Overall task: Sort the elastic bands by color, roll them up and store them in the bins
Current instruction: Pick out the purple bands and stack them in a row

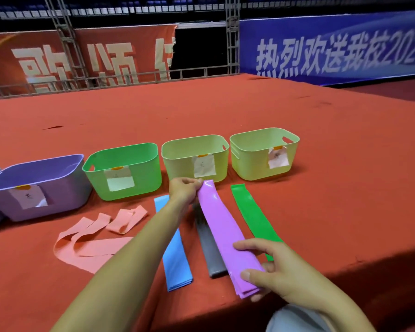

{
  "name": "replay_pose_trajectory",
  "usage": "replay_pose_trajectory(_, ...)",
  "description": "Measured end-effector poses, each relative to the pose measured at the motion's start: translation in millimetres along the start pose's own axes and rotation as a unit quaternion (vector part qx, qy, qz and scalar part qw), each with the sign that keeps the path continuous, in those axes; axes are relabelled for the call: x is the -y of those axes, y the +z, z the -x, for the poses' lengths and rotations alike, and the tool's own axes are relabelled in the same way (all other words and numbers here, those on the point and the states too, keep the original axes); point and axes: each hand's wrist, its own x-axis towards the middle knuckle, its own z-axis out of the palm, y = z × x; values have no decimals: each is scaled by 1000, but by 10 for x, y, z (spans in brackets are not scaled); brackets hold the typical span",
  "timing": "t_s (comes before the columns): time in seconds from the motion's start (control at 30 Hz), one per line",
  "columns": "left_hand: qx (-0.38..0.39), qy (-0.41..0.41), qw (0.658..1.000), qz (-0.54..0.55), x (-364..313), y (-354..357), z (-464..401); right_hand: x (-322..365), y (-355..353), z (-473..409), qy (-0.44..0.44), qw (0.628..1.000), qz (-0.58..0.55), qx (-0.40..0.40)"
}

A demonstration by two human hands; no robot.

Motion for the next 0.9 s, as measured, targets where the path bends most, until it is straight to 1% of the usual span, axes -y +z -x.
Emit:
replay_pose_trajectory(0.07, 13, 6, 1000, -22, 42, 215, -58, -19, -72, -16, 10, 1000, -17, -23)
replay_pose_trajectory(0.2, 42, -31, 998, -23, 70, 430, -175, -100, -152, -192, 35, 994, -20, -103)
replay_pose_trajectory(0.33, 34, -42, 997, -46, 127, 452, -364, -107, -161, -361, 47, 992, 20, -114)
replay_pose_trajectory(0.43, 11, -14, 996, -87, 228, 445, -458, -94, -134, -451, 56, 987, 86, -121)
replay_pose_trajectory(0.5, -10, 16, 991, -136, 305, 441, -488, -98, -116, -486, 62, 980, 136, -129)
replay_pose_trajectory(0.6, -27, 80, 969, -233, 362, 462, -512, -121, -90, -526, 76, 966, 208, -133)
replay_pose_trajectory(0.67, -36, 110, 954, -278, 376, 477, -521, -116, -67, -554, 82, 955, 248, -142)
replay_pose_trajectory(0.73, -48, 135, 940, -309, 388, 493, -499, -88, -55, -581, 79, 931, 327, -141)
replay_pose_trajectory(0.8, -64, 162, 927, -331, 401, 512, -468, -7, -39, -578, 78, 883, 442, -140)
replay_pose_trajectory(0.83, -71, 173, 923, -337, 407, 520, -449, 40, -29, -568, 76, 862, 480, -144)
replay_pose_trajectory(0.9, -77, 186, 918, -343, 399, 536, -403, 101, -14, -558, 75, 838, 519, -147)
